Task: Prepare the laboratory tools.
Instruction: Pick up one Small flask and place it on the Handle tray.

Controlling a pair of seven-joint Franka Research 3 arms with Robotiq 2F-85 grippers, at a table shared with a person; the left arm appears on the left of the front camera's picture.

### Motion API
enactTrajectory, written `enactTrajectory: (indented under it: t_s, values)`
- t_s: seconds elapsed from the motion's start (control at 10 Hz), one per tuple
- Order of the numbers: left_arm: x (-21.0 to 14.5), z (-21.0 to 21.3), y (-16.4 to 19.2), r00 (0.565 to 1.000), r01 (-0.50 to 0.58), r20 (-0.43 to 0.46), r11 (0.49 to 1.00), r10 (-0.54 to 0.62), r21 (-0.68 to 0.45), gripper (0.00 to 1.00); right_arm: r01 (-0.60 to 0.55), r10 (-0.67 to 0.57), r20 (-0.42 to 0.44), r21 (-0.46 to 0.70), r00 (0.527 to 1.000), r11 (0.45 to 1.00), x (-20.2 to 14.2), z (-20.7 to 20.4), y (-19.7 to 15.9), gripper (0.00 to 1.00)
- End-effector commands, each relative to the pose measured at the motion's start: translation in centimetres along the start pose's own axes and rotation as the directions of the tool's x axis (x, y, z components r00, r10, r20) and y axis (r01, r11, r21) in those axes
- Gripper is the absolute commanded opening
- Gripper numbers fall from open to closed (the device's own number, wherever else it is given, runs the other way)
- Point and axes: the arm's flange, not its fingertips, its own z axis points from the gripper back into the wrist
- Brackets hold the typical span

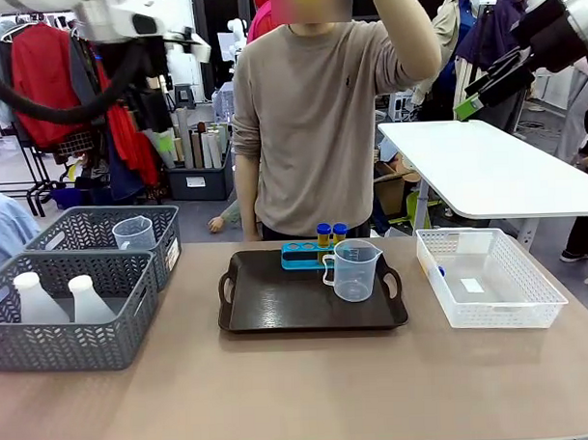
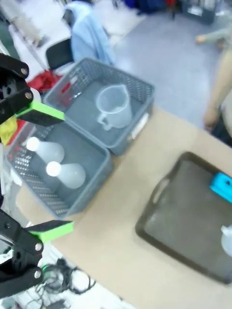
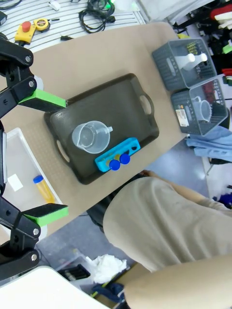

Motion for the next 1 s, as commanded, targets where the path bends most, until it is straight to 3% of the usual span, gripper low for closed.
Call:
enactTrajectory:
  t_s: [0.0,0.4,0.6,0.9]
  values:
    - [-4.5,-1.2,1.1,0.985,-0.172,-0.026,0.985,0.172,-0.004,1.00,-0.002,0.001,0.016,0.012,1.000,1.000,0.1,0.0,0.0,1.00]
    - [-13.7,-4.1,5.5,0.862,-0.488,-0.095,0.865,0.499,0.115,1.00,-0.002,0.001,0.016,0.012,1.000,1.000,0.1,0.0,0.0,1.00]
    - [-17.8,-6.6,6.5,0.787,-0.605,-0.081,0.791,0.612,0.096,1.00,-0.002,0.001,0.016,0.012,1.000,1.000,0.1,0.0,0.0,1.00]
    - [-22.8,-11.9,7.6,0.732,-0.672,-0.077,0.736,0.677,0.081,1.00,-0.002,0.001,0.016,0.012,1.000,1.000,0.1,0.0,0.0,1.00]
